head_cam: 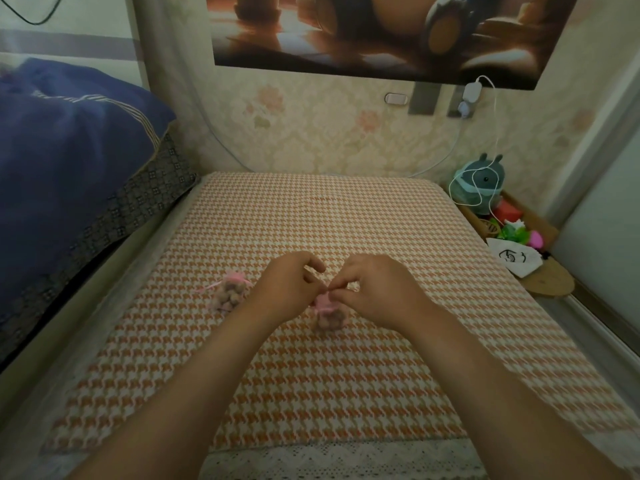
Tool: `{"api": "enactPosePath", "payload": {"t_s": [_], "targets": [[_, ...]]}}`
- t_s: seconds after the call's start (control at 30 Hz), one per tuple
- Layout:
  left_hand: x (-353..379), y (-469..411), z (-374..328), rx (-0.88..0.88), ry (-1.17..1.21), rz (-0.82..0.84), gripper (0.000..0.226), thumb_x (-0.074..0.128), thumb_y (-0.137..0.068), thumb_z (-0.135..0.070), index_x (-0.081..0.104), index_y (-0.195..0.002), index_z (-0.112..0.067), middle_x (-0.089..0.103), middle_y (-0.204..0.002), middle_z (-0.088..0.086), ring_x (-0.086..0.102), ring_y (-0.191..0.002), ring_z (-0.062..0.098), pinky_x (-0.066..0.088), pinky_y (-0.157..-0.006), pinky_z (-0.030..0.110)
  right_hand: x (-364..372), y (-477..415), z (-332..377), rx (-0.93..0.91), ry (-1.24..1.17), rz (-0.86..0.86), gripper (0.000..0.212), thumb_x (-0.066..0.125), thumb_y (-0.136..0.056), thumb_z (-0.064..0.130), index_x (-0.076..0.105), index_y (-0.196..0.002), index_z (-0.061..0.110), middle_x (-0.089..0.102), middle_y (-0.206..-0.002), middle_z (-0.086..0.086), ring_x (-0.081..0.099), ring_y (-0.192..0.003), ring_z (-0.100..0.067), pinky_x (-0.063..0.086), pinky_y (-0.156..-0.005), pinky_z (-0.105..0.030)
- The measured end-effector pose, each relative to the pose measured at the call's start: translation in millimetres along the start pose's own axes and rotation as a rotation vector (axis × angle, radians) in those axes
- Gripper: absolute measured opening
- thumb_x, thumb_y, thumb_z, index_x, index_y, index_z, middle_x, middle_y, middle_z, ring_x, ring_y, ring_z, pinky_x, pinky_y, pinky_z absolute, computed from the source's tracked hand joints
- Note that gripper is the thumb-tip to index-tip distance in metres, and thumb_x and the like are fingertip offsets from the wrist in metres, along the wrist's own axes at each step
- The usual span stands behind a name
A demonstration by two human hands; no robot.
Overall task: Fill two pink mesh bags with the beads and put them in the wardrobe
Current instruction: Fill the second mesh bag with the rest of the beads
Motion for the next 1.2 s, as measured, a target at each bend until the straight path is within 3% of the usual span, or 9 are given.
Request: {"api": "enactPosePath", "payload": {"t_s": [0.13, 0.23, 0.3, 0.43, 0.6, 0.77, 0.97, 1.07, 1.2], "targets": [[2.2, 1.9, -11.5, 0.033, -0.056, -0.026, 0.016, 0.068, -0.089, -0.014, 0.065, -0.098, -0.027, 0.073, -0.078, -0.005, 0.069, -0.064, 0.006, 0.049, -0.053, 0.018, 2.7, -2.0, -14.1, 0.077, -0.024, 0.013, 0.015, 0.068, -0.090, 0.045, 0.078, -0.100, 0.038, 0.062, -0.101, 0.018, 0.057, -0.090, -0.002, 0.050, -0.076, -0.031], [4.8, 1.8, -14.9, 0.021, -0.106, -0.005, 0.015, 0.068, -0.088, -0.015, 0.069, -0.100, -0.025, 0.072, -0.083, -0.006, 0.068, -0.070, 0.009, 0.048, -0.056, 0.020, 6.6, 1.0, -27.4, 0.159, -0.059, 0.043, 0.015, 0.066, -0.093, 0.041, 0.078, -0.100, 0.038, 0.065, -0.109, 0.018, 0.054, -0.074, 0.002, 0.045, -0.068, -0.027], [7.2, 2.3, -15.9, 0.014, -0.172, 0.046, 0.010, 0.069, -0.089, -0.022, 0.074, -0.097, -0.025, 0.071, -0.085, -0.008, 0.066, -0.070, 0.006, 0.046, -0.056, 0.019, 10.1, 4.0, -34.8, 0.210, -0.173, 0.075, 0.015, 0.065, -0.095, 0.035, 0.079, -0.100, 0.033, 0.071, -0.106, 0.018, 0.058, -0.065, 0.003, 0.049, -0.063, -0.025], [4.3, 3.6, -20.9, 0.024, -0.206, 0.070, 0.013, 0.069, -0.089, -0.023, 0.080, -0.085, -0.023, 0.073, -0.076, -0.010, 0.068, -0.070, 0.010, 0.057, -0.064, 0.029, -1.9, 6.7, -50.5, 0.286, -0.364, 0.032, 0.014, 0.066, -0.095, 0.030, 0.080, -0.098, 0.031, 0.072, -0.095, 0.020, 0.069, -0.075, -0.005, 0.058, -0.071, -0.028], [4.4, 5.6, -24.6, 0.040, -0.246, 0.049, 0.017, 0.063, -0.093, -0.020, 0.077, -0.083, -0.019, 0.073, -0.078, -0.003, 0.069, -0.074, 0.016, 0.059, -0.070, 0.034, -1.4, 17.1, -78.4, 0.346, -0.208, 0.029, 0.019, 0.068, -0.094, 0.022, 0.077, -0.109, 0.029, 0.073, -0.114, 0.012, 0.065, -0.106, -0.006, 0.053, -0.096, -0.031], [6.7, 5.3, -19.4, 0.031, -0.218, 0.029, 0.019, 0.061, -0.093, -0.020, 0.075, -0.081, -0.013, 0.074, -0.081, 0.002, 0.069, -0.077, 0.020, 0.056, -0.067, 0.032, 26.1, 23.8, -90.1, 0.392, -0.100, 0.194, 0.027, 0.079, -0.083, 0.037, 0.076, -0.109, 0.032, 0.070, -0.102, 0.015, 0.065, -0.093, -0.007, 0.055, -0.086, -0.031], [8.0, 4.7, -9.1, -0.009, -0.097, 0.027, 0.016, 0.067, -0.091, -0.020, 0.075, -0.077, -0.016, 0.073, -0.079, -0.003, 0.066, -0.072, 0.012, 0.052, -0.065, 0.027, 42.1, 17.9, -89.0, 0.353, -0.022, 0.240, 0.013, 0.074, -0.086, 0.031, 0.079, -0.098, 0.030, 0.074, -0.096, 0.014, 0.067, -0.089, -0.008, 0.059, -0.083, -0.034], [5.9, 5.5, -5.2, -0.012, -0.071, 0.023, 0.016, 0.069, -0.091, -0.023, 0.074, -0.075, -0.024, 0.070, -0.077, -0.014, 0.065, -0.073, 0.007, 0.051, -0.067, 0.026, 26.9, 10.7, -79.9, 0.324, -0.057, 0.100, 0.012, 0.069, -0.090, 0.031, 0.077, -0.097, 0.029, 0.073, -0.094, 0.014, 0.066, -0.080, -0.005, 0.059, -0.078, -0.033], [1.1, 5.1, -3.8, 0.004, -0.060, 0.010, 0.014, 0.069, -0.091, -0.024, 0.074, -0.078, -0.024, 0.072, -0.075, -0.008, 0.069, -0.074, 0.013, 0.056, -0.070, 0.032, -15.3, 1.1, -42.9, 0.205, -0.362, -0.193, 0.009, 0.072, -0.087, 0.037, 0.074, -0.095, 0.033, 0.070, -0.095, 0.018, 0.057, -0.076, 0.014, 0.046, -0.072, -0.018]]}}
Point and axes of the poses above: each hand's wrist, its own y-axis away from the middle knuckle, its own x-axis out of the palm, z = x × y, the point moved 9 cm from there along -y, towards the middle knuckle
